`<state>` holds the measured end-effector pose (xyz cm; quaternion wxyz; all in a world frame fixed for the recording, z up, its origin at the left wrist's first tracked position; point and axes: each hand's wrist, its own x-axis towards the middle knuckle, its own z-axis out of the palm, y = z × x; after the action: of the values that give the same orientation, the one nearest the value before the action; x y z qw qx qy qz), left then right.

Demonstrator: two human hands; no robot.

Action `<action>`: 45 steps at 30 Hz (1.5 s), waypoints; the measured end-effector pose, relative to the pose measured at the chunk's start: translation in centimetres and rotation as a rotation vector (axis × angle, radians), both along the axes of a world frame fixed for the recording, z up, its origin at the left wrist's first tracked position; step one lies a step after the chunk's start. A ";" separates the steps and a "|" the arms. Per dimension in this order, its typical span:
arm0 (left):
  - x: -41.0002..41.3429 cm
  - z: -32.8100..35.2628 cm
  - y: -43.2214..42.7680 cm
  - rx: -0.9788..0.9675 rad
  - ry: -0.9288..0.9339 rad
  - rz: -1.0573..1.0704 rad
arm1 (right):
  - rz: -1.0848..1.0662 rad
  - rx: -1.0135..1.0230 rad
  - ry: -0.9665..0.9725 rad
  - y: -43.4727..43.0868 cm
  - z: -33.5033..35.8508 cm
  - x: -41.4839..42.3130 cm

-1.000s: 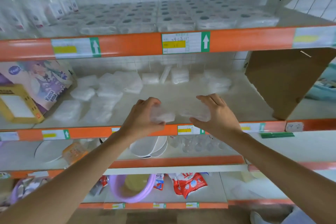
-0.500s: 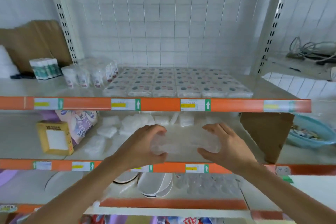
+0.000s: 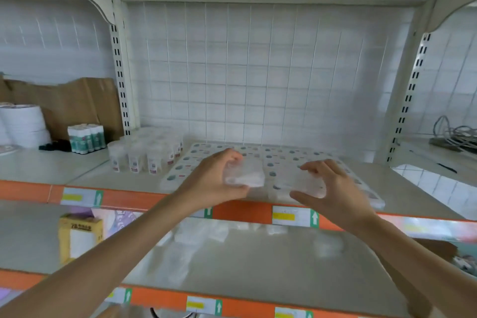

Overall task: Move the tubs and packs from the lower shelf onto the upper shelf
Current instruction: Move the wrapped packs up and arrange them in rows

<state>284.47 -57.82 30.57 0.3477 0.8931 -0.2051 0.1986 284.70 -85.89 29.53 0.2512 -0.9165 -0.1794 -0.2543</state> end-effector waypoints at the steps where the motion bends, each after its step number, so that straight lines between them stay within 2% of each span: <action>1: 1.2 0.4 0.1 -0.024 0.002 0.017 | 0.003 -0.001 -0.003 0.2 0.5 1.4; 11: 12.0 3.6 1.8 -0.046 0.111 0.140 | 0.142 -0.216 0.146 3.0 2.1 14.9; 16: 15.2 2.7 3.5 -0.035 0.154 0.162 | 0.240 -0.226 0.173 5.5 1.9 18.1; 24: 19.7 2.0 5.5 -0.034 0.192 0.124 | 0.319 -0.369 0.244 7.2 0.8 20.8; 26: 20.5 2.0 5.6 -0.034 0.191 0.094 | 0.345 -0.288 0.270 7.1 1.3 21.2; 29: 21.6 2.1 5.5 -0.026 0.184 0.064 | 0.294 0.095 0.313 8.6 2.6 22.3; 31: 22.3 2.1 5.6 -0.001 0.177 0.048 | 0.231 0.277 0.356 10.2 3.8 23.7; 33: 22.9 2.2 5.7 -0.006 0.173 0.023 | 0.220 0.341 0.509 11.7 4.7 24.7; 36: 23.5 2.0 5.9 -0.038 0.151 0.005 | 0.250 0.308 0.628 13.4 4.6 26.0; 42: 24.2 1.1 5.9 -0.047 0.109 0.002 | 0.317 0.517 0.622 13.6 3.4 27.0; 45: 24.0 1.2 5.6 -0.124 0.164 0.016 | 0.345 0.626 0.581 13.3 3.2 26.9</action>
<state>308.42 -52.18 31.82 0.4164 0.8847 -0.1561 0.1399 311.57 -72.57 32.70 0.5946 -0.7864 -0.1662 0.0168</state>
